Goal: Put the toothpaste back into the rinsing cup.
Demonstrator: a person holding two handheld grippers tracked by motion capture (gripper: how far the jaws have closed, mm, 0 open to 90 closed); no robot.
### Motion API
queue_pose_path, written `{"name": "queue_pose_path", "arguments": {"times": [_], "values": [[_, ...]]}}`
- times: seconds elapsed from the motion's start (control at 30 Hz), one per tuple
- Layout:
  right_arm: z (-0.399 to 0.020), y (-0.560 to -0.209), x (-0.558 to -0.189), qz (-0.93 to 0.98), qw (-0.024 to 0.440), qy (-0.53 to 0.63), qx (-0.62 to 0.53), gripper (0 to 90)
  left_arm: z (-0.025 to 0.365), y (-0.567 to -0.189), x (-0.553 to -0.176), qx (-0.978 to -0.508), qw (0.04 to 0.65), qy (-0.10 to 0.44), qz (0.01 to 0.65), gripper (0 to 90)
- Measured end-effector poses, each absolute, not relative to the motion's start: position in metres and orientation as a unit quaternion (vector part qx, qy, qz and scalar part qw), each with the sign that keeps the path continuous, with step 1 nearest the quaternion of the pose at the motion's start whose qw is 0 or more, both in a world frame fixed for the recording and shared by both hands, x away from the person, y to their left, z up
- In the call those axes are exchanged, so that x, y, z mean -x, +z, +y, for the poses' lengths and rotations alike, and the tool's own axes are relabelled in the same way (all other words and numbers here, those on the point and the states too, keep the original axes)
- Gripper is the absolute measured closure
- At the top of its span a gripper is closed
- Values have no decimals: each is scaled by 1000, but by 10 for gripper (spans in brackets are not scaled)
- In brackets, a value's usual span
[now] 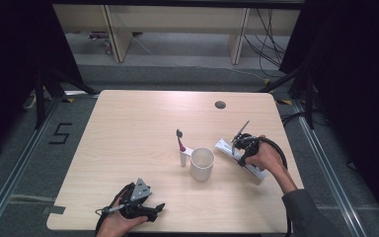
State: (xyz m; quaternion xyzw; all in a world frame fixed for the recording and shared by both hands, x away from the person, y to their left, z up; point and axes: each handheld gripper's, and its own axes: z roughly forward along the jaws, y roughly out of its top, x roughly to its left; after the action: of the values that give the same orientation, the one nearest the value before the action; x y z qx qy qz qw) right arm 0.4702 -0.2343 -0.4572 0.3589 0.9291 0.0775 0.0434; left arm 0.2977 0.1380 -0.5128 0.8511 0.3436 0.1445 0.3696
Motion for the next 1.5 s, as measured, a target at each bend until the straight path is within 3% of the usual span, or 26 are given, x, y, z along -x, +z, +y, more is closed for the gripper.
{"name": "queue_pose_path", "arguments": {"times": [0.63, 0.97, 1.1, 1.5], "values": [[-253, -415, -466, 870, 94, 250, -415, 774, 138, -513, -299, -854, 366, 143, 341, 218], [-251, -401, -460, 841, 158, 356, -375, 773, 139, -513, -299, -849, 373, 148, 345, 218], [-248, -395, -456, 834, 144, 378, -376, 773, 138, -513, -299, -850, 373, 145, 343, 218], [-232, -388, -449, 804, 160, 452, -353, 774, 138, -513, -298, -848, 375, 146, 344, 215]]}}
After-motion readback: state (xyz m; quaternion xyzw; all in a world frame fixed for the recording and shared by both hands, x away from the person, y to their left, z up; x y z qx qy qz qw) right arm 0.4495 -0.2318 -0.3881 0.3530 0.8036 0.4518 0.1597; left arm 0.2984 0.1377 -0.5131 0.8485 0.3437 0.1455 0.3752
